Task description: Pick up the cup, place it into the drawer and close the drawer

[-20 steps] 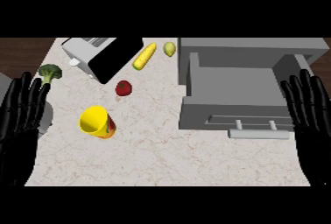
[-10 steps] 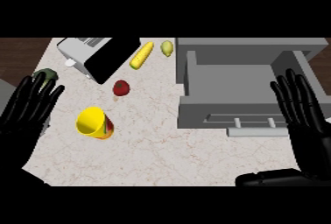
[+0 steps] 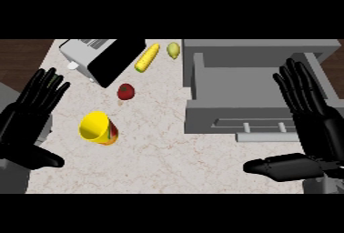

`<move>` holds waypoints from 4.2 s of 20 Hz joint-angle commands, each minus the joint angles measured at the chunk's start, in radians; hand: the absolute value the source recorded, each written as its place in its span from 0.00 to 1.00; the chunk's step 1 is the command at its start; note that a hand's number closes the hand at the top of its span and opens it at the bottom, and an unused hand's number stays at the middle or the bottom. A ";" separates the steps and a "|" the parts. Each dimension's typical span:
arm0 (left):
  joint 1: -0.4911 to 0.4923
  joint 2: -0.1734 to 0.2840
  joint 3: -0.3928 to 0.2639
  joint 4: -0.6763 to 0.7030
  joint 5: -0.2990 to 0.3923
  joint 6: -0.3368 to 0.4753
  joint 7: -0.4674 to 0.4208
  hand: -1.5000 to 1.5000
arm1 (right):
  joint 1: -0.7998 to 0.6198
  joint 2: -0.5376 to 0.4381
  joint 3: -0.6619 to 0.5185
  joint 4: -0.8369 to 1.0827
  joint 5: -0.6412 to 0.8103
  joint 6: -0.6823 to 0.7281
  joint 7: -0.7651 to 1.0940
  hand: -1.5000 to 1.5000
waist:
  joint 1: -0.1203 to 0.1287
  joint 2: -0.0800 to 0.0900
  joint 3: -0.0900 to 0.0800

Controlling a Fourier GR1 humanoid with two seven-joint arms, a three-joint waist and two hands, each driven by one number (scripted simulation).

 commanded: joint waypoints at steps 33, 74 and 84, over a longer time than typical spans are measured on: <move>-0.334 0.059 0.023 1.330 -0.536 -0.008 -0.952 0.00 | -0.160 -0.056 -0.101 0.086 -0.060 0.061 0.038 0.00 | -0.031 0.012 -0.005; -0.372 -0.151 0.205 1.261 -0.413 0.400 -1.220 1.00 | -0.122 -0.062 -0.120 0.069 -0.069 0.076 0.024 0.00 | -0.021 0.005 -0.003; -0.530 -0.168 0.097 1.094 -0.432 0.218 -1.012 1.00 | -0.145 -0.088 -0.152 0.127 -0.062 0.081 0.011 0.00 | 0.006 -0.004 0.001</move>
